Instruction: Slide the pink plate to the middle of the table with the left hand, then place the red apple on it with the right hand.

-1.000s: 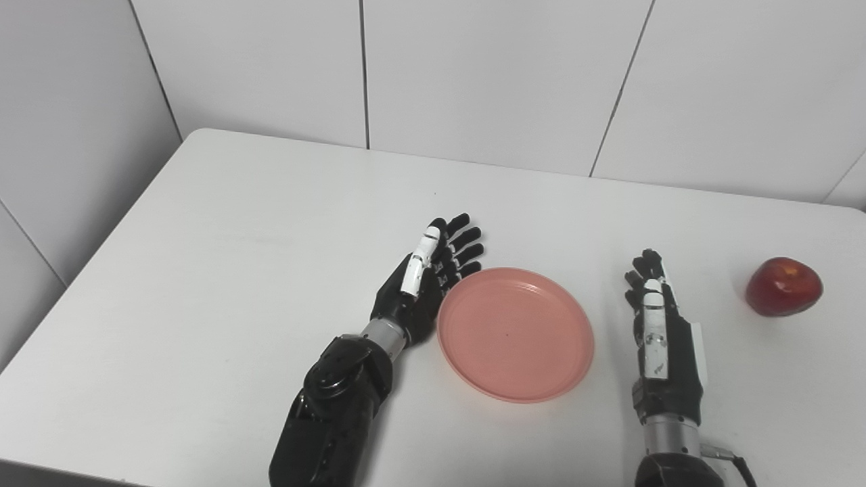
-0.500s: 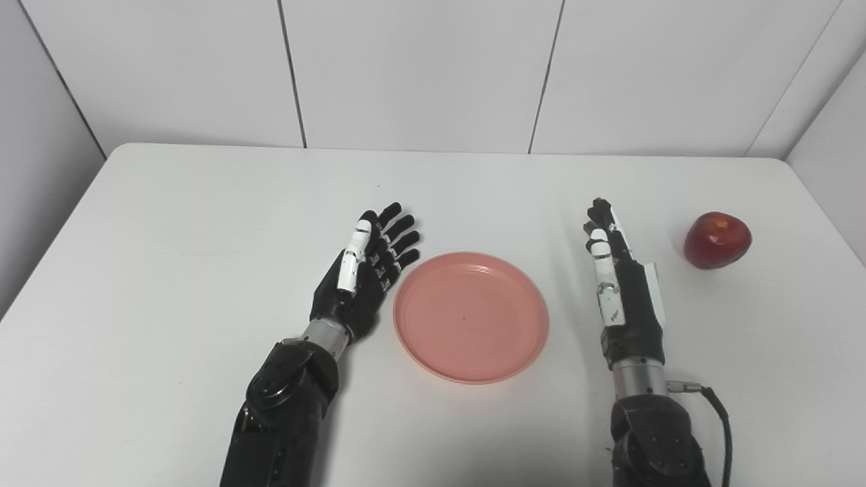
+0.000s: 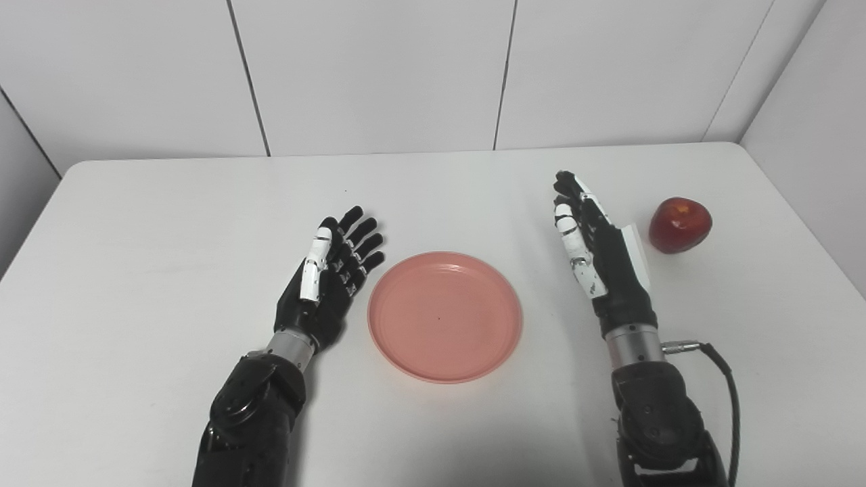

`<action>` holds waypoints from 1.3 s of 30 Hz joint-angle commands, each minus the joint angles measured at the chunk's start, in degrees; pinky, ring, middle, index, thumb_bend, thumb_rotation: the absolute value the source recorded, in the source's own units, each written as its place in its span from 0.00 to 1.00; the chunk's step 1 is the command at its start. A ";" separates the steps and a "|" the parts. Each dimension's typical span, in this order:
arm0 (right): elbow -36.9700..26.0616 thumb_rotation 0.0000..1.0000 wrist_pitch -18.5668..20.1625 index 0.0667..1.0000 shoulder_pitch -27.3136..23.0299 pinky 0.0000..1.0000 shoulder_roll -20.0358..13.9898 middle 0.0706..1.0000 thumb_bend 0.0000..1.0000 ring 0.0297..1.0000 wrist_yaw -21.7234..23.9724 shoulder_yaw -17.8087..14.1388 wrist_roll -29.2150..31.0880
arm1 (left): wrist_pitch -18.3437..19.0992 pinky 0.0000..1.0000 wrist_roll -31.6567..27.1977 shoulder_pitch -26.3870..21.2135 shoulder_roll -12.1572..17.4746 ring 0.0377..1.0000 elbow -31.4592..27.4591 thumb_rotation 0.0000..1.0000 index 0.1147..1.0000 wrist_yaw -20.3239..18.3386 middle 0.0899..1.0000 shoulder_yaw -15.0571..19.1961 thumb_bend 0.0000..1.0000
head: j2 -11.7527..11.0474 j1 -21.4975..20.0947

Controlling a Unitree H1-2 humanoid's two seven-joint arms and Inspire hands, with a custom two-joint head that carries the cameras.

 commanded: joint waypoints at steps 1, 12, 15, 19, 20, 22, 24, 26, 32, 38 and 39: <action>-3.35 0.89 0.94 0.86 -2.69 0.80 -0.92 0.88 0.52 0.87 -0.05 0.02 -3.20 | -1.21 0.94 0.28 0.70 0.32 0.93 1.27 1.00 0.91 -0.03 0.93 0.36 0.39 | -0.33 -0.95; -10.78 0.69 10.19 0.88 -8.52 0.72 -6.06 0.85 0.66 0.81 3.84 -1.65 -15.67 | -3.32 0.94 -0.32 1.25 1.44 0.93 2.94 1.00 0.90 -1.68 0.92 1.11 0.40 | -1.45 -5.31; -10.99 0.62 10.17 0.89 -9.70 0.79 -7.74 0.86 0.72 0.84 3.77 -2.76 -18.06 | -3.61 0.94 -0.64 1.27 1.75 0.92 3.34 1.00 0.90 -2.04 0.92 1.13 0.40 | -1.61 -5.59; -10.42 0.53 9.46 0.89 -10.57 0.76 -9.70 0.86 0.78 0.85 2.79 -4.74 -20.83 | -4.42 0.94 -0.85 1.36 1.88 0.92 3.95 1.00 0.90 -2.36 0.92 1.49 0.40 | -2.40 -7.70; -9.97 0.52 9.16 0.89 -10.72 0.75 -10.46 0.87 0.78 0.85 2.43 -5.49 -21.44 | -4.67 0.94 -0.92 1.42 1.97 0.92 4.07 1.00 0.90 -2.45 0.92 1.52 0.40 | -2.52 -8.13; -9.06 0.50 9.28 0.89 -10.97 0.75 -11.59 0.87 0.81 0.86 2.19 -6.71 -22.60 | -5.13 0.94 -1.04 1.49 2.24 0.93 4.31 1.00 0.90 -2.74 0.93 1.51 0.40 | -2.73 -8.65; -7.70 0.50 9.36 0.89 -11.33 0.77 -12.62 0.88 0.83 0.86 1.81 -7.69 -23.69 | -5.44 0.94 -1.34 1.43 2.55 0.92 4.73 1.00 0.91 -3.18 0.93 1.61 0.40 | -3.00 -9.37; -6.60 0.51 9.47 0.89 -11.68 0.76 -13.28 0.87 0.84 0.85 1.54 -8.33 -24.59 | -5.57 0.94 -1.77 1.33 2.81 0.93 5.13 1.00 0.91 -3.60 0.93 1.67 0.40 | -3.09 -9.55; -4.24 0.51 10.81 0.90 -11.97 0.79 -15.68 0.88 0.90 0.86 2.09 -11.20 -25.93 | -5.40 0.94 -2.33 1.48 2.90 0.93 5.08 1.00 0.91 -3.90 0.93 1.86 0.40 | -3.24 -9.40; -0.76 0.52 11.01 0.93 -12.07 0.80 -17.08 0.91 1.00 0.88 2.56 -12.89 -24.50 | -5.98 0.94 -2.11 1.56 3.09 0.92 5.23 1.00 0.91 -4.09 0.93 1.78 0.40 | -3.33 -9.59; -0.46 0.52 11.00 0.93 -12.10 0.80 -17.21 0.91 1.00 0.88 2.61 -12.97 -24.33 | -6.03 0.94 -2.12 1.57 3.11 0.92 5.23 1.00 0.91 -4.12 0.93 1.78 0.40 | -3.33 -9.59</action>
